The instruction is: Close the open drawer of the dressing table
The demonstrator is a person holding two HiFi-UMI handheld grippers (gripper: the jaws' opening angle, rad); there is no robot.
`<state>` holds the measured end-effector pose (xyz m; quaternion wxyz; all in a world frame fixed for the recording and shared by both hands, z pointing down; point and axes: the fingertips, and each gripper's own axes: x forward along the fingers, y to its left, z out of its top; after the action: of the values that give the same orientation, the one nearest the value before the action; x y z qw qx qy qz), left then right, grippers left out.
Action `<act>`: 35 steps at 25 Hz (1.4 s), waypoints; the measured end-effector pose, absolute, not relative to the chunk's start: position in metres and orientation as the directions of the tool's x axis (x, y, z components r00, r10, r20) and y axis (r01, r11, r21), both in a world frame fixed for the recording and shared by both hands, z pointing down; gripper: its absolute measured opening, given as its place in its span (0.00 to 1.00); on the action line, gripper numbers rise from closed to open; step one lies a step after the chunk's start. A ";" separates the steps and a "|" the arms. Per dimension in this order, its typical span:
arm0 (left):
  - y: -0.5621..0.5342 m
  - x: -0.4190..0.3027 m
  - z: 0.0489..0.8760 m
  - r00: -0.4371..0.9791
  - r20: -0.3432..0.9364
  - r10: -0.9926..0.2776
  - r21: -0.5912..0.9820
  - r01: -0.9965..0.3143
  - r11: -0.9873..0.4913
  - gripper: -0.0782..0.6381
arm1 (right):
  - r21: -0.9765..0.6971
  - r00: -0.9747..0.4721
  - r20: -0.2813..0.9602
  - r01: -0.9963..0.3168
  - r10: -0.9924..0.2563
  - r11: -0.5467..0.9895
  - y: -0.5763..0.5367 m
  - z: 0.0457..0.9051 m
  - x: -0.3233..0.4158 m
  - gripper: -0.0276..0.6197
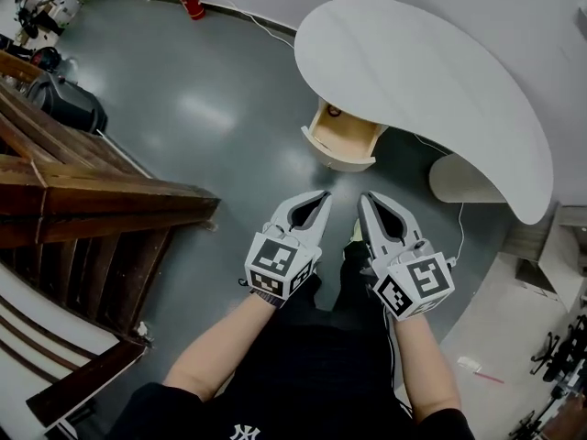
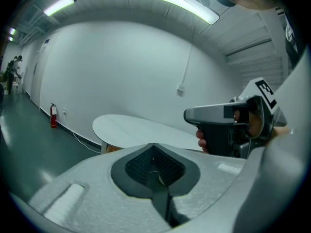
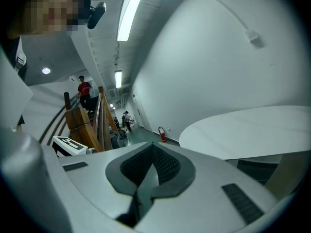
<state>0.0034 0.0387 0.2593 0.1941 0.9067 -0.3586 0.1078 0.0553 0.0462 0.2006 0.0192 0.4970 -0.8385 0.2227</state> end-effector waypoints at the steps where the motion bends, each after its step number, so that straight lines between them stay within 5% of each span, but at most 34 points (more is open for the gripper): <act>1: 0.031 0.004 0.267 0.714 0.340 -0.612 0.276 -0.698 -0.660 0.12 | -0.356 -0.511 0.261 -0.839 -0.819 0.411 0.038 0.207 0.056 0.06; 15: -0.034 0.024 0.350 0.626 0.369 -0.688 0.257 -0.779 -0.571 0.12 | -0.326 -0.657 0.296 -0.752 -0.693 0.573 -0.040 0.282 0.067 0.07; 35: -0.062 0.019 0.589 0.569 0.465 -0.679 0.195 -0.813 -0.548 0.23 | -0.343 -0.626 0.339 -0.777 -0.702 0.527 -0.045 0.469 0.048 0.07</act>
<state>0.0185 -0.0616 0.5885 0.1979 0.8633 -0.4320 0.1700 0.0480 -0.0446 0.4691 0.0797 0.4250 -0.8702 0.2361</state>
